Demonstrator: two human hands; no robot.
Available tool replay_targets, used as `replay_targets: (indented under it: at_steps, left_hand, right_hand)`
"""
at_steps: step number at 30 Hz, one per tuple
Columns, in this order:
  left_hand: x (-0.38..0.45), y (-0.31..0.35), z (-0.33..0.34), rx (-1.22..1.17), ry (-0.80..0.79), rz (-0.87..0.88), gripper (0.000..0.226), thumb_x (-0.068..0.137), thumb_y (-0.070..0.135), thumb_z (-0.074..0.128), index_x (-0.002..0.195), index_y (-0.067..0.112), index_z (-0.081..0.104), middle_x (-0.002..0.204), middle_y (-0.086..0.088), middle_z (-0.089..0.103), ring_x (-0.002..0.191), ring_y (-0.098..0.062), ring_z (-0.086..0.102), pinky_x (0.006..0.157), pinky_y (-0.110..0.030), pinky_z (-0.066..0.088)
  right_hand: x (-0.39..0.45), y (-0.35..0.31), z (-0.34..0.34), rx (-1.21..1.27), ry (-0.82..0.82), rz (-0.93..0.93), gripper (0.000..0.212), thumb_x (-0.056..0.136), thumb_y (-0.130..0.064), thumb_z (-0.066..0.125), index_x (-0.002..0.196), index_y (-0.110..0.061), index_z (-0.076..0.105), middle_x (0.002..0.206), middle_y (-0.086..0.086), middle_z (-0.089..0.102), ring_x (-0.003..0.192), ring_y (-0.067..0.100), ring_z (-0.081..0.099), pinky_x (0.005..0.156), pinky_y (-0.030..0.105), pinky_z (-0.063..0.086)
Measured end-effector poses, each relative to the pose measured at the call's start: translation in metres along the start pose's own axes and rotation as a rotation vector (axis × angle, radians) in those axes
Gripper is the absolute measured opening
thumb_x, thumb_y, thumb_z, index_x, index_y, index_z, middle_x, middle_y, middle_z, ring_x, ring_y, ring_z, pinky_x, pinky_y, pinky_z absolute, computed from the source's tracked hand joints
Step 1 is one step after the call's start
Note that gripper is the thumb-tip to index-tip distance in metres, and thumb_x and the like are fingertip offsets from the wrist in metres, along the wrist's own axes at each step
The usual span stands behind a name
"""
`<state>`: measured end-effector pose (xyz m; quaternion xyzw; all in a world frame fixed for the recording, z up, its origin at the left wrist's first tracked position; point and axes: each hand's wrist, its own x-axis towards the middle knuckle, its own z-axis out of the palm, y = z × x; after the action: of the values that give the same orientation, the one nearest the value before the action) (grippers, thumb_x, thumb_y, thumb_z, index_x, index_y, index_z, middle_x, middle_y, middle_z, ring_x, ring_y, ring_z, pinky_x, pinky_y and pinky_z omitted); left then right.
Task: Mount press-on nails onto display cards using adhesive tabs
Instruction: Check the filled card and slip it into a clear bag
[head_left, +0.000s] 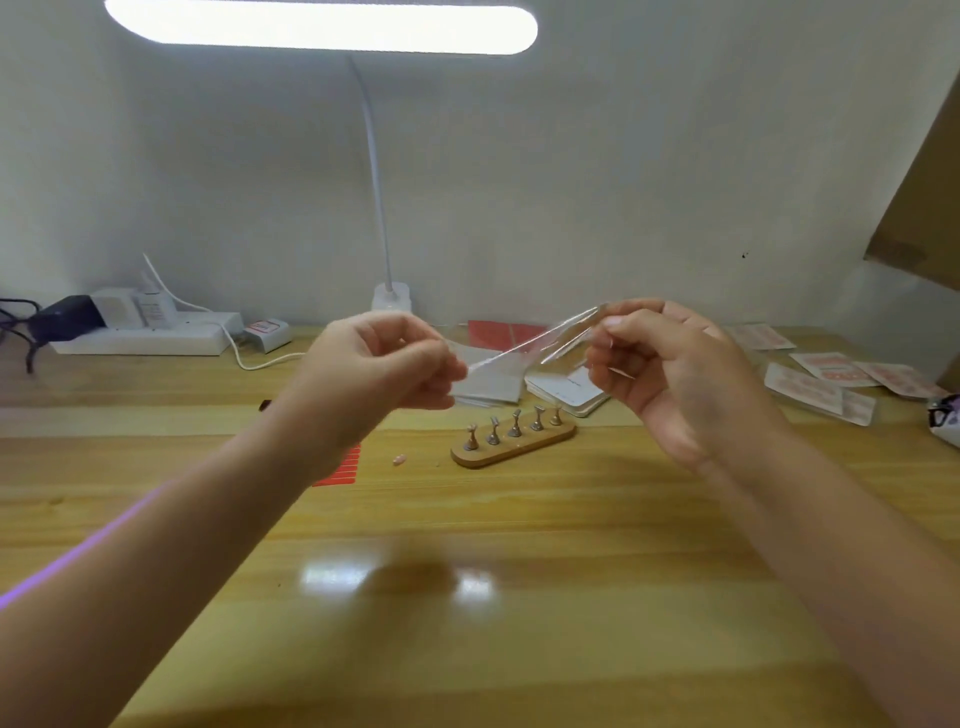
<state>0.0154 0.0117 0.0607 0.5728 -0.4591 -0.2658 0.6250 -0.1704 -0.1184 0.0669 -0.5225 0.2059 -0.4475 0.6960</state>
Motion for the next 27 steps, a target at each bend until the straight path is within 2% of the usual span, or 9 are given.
replay_targets:
  at_steps: [2,7,10,14,16,19,21,24,27]
  left_hand:
    - [-0.003,-0.005,0.0,0.371,0.088,0.124,0.012,0.086,0.015,0.069,0.076,0.02,0.073,0.074,0.002,0.074,0.067,-0.011,0.071,0.063,-0.018,0.057]
    - [-0.004,-0.018,-0.001,0.784,0.161,0.282,0.009,0.083,0.018,0.074,0.088,0.025,0.077,0.064,0.017,0.067,0.067,0.001,0.066,0.07,-0.015,0.052]
    - [0.0,-0.02,-0.006,0.732,0.179,0.284,0.018,0.081,0.015,0.077,0.095,0.026,0.075,0.073,0.026,0.064,0.073,0.011,0.064,0.072,-0.003,0.045]
    - [0.004,-0.019,-0.013,0.557,0.241,0.244,0.035,0.078,0.024,0.079,0.11,0.03,0.066,0.075,0.021,0.072,0.075,0.005,0.068,0.071,-0.014,0.05]
    - [0.008,-0.016,-0.013,0.454,0.249,0.229,0.026,0.079,0.025,0.078,0.103,0.027,0.069,0.077,0.018,0.073,0.073,-0.001,0.07,0.066,-0.012,0.052]
    - [0.015,-0.004,-0.004,0.315,0.217,0.221,0.005,0.082,0.019,0.075,0.085,0.023,0.074,0.077,0.003,0.075,0.073,-0.015,0.072,0.07,-0.022,0.058]
    - [0.024,0.009,0.009,0.257,0.187,0.219,0.004,0.081,0.018,0.075,0.081,0.021,0.073,0.075,0.002,0.075,0.071,-0.013,0.071,0.071,-0.025,0.058]
    - [0.047,0.03,0.042,0.266,0.114,0.2,0.008,0.079,0.022,0.079,0.077,0.027,0.072,0.068,0.014,0.071,0.062,0.006,0.063,0.058,-0.009,0.048]
    - [0.069,0.033,0.087,0.332,-0.03,0.08,0.006,0.079,0.026,0.078,0.077,0.027,0.073,0.059,0.017,0.067,0.049,0.007,0.056,0.047,-0.009,0.042]
  right_hand:
    - [0.003,-0.002,-0.004,0.003,0.023,-0.008,0.017,0.088,0.003,0.055,0.081,-0.01,0.061,0.062,0.004,0.066,0.058,0.015,0.062,0.057,0.025,0.054]
    - [0.002,0.0,-0.005,-0.001,-0.063,-0.021,0.017,0.086,0.002,0.057,0.078,-0.012,0.063,0.064,0.004,0.065,0.06,0.016,0.063,0.057,0.026,0.054]
    - [0.001,-0.009,-0.009,-0.012,-0.088,-0.077,0.019,0.08,-0.002,0.061,0.071,-0.017,0.068,0.065,0.004,0.065,0.063,0.016,0.064,0.064,0.029,0.056]
    - [-0.001,-0.021,-0.02,-0.102,-0.181,-0.088,0.014,0.066,-0.005,0.06,0.064,-0.017,0.067,0.062,0.003,0.063,0.066,0.019,0.057,0.076,0.036,0.058]
    - [-0.006,-0.01,-0.023,-0.144,-0.266,-0.019,0.016,0.064,-0.002,0.056,0.06,-0.014,0.065,0.06,0.005,0.064,0.066,0.022,0.056,0.07,0.031,0.056]
    - [-0.019,0.024,-0.027,-0.061,-0.332,0.129,0.018,0.062,0.004,0.051,0.057,-0.009,0.062,0.057,0.01,0.062,0.06,0.025,0.056,0.082,0.044,0.044]
    - [-0.029,0.044,-0.031,0.005,-0.364,0.234,0.017,0.06,0.004,0.048,0.056,-0.008,0.059,0.056,0.012,0.057,0.059,0.026,0.051,0.069,0.037,0.048]
    - [-0.038,0.062,-0.034,0.038,-0.423,0.325,0.016,0.059,0.004,0.044,0.055,-0.006,0.056,0.056,0.012,0.05,0.044,0.017,0.049,0.042,0.023,0.043]
    - [-0.04,0.068,-0.032,0.033,-0.459,0.336,0.015,0.06,0.005,0.045,0.056,-0.005,0.055,0.06,0.011,0.05,0.05,0.021,0.049,0.05,0.026,0.04]
